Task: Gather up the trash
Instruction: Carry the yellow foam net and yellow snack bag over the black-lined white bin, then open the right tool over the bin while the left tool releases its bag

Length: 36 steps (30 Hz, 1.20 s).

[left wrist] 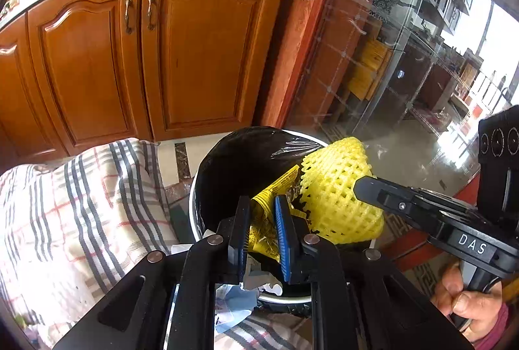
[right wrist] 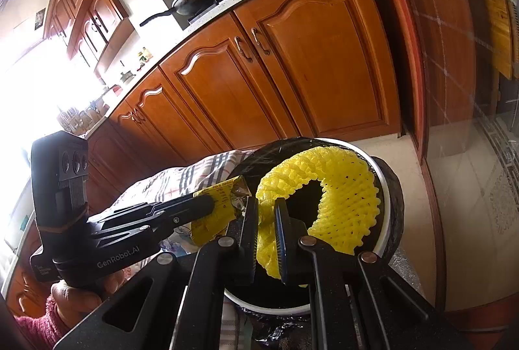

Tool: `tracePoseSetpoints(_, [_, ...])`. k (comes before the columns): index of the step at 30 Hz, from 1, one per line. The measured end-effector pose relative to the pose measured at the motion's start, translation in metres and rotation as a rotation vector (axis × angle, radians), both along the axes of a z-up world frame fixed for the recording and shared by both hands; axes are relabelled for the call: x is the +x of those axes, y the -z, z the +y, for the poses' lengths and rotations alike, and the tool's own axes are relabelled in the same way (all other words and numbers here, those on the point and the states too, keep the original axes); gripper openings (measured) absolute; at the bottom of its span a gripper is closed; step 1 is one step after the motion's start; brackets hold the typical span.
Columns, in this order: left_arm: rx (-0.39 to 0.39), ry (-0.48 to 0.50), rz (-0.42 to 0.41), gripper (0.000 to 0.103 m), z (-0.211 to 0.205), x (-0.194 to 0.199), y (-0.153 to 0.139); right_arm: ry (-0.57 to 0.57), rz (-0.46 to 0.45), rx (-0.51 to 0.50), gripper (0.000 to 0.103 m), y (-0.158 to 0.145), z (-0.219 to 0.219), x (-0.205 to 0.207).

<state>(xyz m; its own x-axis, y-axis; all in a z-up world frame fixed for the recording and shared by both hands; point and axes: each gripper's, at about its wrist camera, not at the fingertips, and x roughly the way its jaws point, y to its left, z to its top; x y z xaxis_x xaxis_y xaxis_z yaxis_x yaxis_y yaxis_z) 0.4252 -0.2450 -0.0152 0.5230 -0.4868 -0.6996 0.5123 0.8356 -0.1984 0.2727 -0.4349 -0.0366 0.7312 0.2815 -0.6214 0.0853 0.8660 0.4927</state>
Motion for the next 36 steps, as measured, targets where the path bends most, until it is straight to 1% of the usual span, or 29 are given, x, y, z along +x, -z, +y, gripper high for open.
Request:
tracePoseSetpoints(4, [-0.001,-0.003,0.013,0.022,0.006,-0.004,-0.001,-0.002,0.003,-0.001,0.010,0.001,0.000,0.001])
tracePoseSetpoints(6, [-0.002,-0.008,0.019,0.029,0.011,-0.005,-0.003,-0.004,0.006,0.001,0.010,0.001,0.000,0.002])
tracePoseSetpoints(8, [-0.004,-0.014,0.020,0.032,0.016,-0.008,-0.005,-0.010,0.006,0.016,0.015,0.002,-0.001,0.003])
tracePoseSetpoints(10, [-0.011,-0.016,0.024,0.034,0.020,-0.011,-0.007,-0.009,0.011,0.024,0.015,0.003,-0.001,0.005])
tracePoseSetpoints(11, [-0.012,-0.017,0.023,0.038,0.023,-0.013,-0.008,-0.006,0.011,0.020,0.016,0.002,0.000,0.005])
tracePoseSetpoints(12, [-0.012,-0.018,0.018,0.041,0.025,-0.015,-0.009,-0.004,0.011,0.020,0.019,0.002,0.001,0.005])
tracePoseSetpoints(13, [-0.008,-0.022,0.013,0.042,0.028,-0.018,-0.009,-0.002,0.009,0.025,0.026,0.002,0.001,0.004])
tracePoseSetpoints(15, [-0.011,-0.025,0.017,0.045,0.034,-0.023,-0.010,0.002,0.004,0.025,0.033,0.000,0.002,0.002])
tracePoseSetpoints(17, [-0.018,-0.035,0.025,0.045,0.043,-0.029,-0.009,0.005,-0.001,0.026,0.034,-0.001,0.004,0.000])
tracePoseSetpoints(19, [-0.031,-0.046,0.030,0.046,0.054,-0.036,-0.011,0.009,-0.002,0.038,0.042,-0.001,0.004,-0.002])
tracePoseSetpoints(23, [-0.058,-0.086,0.018,0.051,0.081,-0.054,-0.018,0.013,-0.013,0.031,0.043,-0.005,0.008,-0.007])
tracePoseSetpoints(26, [-0.077,-0.116,0.002,0.052,0.103,-0.070,-0.023,0.013,-0.023,0.040,0.043,-0.006,0.012,-0.012])
tracePoseSetpoints(28, [-0.073,-0.137,-0.015,0.053,0.115,-0.082,-0.026,0.014,-0.024,0.043,0.043,-0.007,0.017,-0.015])
tracePoseSetpoints(32, [-0.078,-0.192,-0.048,0.060,0.143,-0.106,-0.032,0.012,-0.028,0.053,0.043,-0.006,0.030,-0.023])
tracePoseSetpoints(35, [-0.067,-0.228,-0.069,0.063,0.162,-0.120,-0.034,0.006,-0.030,0.049,0.047,-0.007,0.042,-0.027])
tracePoseSetpoints(36, [-0.063,-0.241,-0.073,0.065,0.168,-0.125,-0.034,0.004,-0.032,0.043,0.050,-0.007,0.047,-0.028])
